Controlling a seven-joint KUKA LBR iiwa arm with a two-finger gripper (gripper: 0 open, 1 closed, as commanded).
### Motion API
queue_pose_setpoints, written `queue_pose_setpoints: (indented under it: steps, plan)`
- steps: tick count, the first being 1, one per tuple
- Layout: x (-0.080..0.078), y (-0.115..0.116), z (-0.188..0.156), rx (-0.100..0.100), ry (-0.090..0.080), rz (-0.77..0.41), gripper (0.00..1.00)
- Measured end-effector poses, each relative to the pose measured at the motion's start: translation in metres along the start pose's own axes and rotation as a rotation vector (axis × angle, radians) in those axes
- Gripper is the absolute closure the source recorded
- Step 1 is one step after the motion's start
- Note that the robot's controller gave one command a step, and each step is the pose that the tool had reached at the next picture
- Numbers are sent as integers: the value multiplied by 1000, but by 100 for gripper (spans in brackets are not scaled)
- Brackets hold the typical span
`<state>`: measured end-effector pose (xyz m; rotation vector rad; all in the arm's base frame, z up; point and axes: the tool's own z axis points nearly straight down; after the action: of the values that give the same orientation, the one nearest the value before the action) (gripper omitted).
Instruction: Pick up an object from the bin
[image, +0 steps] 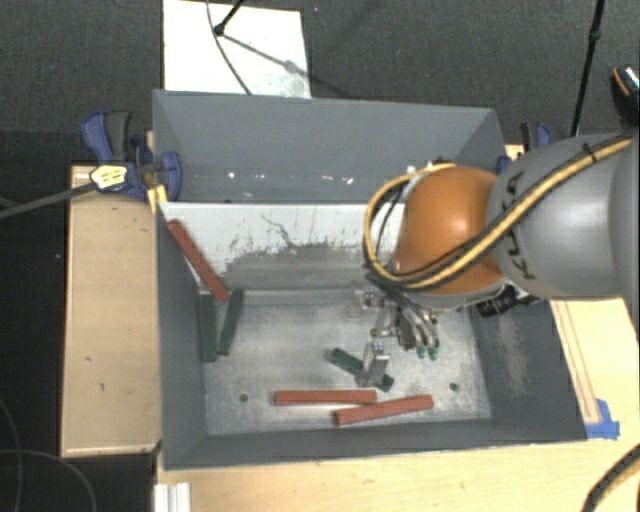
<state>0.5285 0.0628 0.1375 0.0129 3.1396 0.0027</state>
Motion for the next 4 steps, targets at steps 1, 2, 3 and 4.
queue_pose_setpoints:
  steps: [1, 2, 3, 4]
  plan:
    - [10, -8, 68, 0, 4, 211, 0]
    - [9, -7, 64, -1, 2, 211, 100]
    - [8, -8, 66, 0, -1, 213, 0]
    - [9, -8, 64, 0, 2, 214, 100]
